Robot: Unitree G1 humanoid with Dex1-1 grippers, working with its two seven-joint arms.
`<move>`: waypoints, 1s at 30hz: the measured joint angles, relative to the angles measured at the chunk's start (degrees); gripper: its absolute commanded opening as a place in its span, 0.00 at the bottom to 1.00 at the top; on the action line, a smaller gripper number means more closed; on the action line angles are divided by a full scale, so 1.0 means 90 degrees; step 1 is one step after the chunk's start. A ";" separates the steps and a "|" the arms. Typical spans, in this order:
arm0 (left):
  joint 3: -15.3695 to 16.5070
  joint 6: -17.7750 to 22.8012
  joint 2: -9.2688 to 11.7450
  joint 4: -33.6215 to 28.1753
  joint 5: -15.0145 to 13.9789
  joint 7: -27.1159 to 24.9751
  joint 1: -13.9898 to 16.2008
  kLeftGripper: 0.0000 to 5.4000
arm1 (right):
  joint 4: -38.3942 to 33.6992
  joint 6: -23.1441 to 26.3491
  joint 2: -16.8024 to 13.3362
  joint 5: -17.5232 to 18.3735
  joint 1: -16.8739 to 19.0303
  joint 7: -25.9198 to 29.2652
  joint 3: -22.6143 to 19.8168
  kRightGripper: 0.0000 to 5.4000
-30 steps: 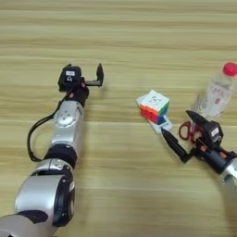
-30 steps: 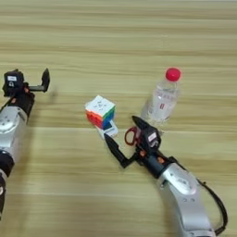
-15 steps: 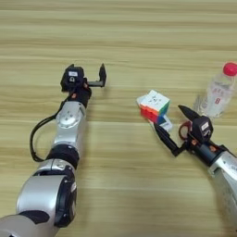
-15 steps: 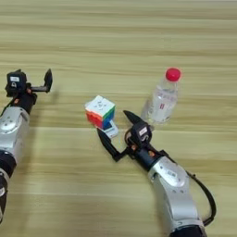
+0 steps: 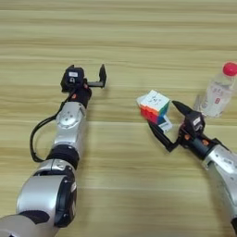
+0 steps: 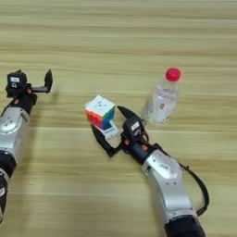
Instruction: Move the objects on the table
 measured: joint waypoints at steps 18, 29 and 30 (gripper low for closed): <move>-0.0233 -0.0099 -0.0125 -0.0158 0.0085 0.0000 0.0173 1.00 | 0.0747 -0.0198 0.0044 -0.0149 -0.0580 -0.0145 0.0001 1.00; -0.0363 -0.0107 -0.0324 -0.0687 0.0127 -0.0003 0.0725 1.00 | 0.1232 -0.0307 0.0065 -0.0247 -0.0988 -0.0140 0.0004 1.00; -0.0364 -0.0107 -0.0337 -0.0717 0.0127 -0.0002 0.0796 1.00 | 0.1272 -0.0315 0.0076 -0.0256 -0.1032 -0.0140 0.0006 1.00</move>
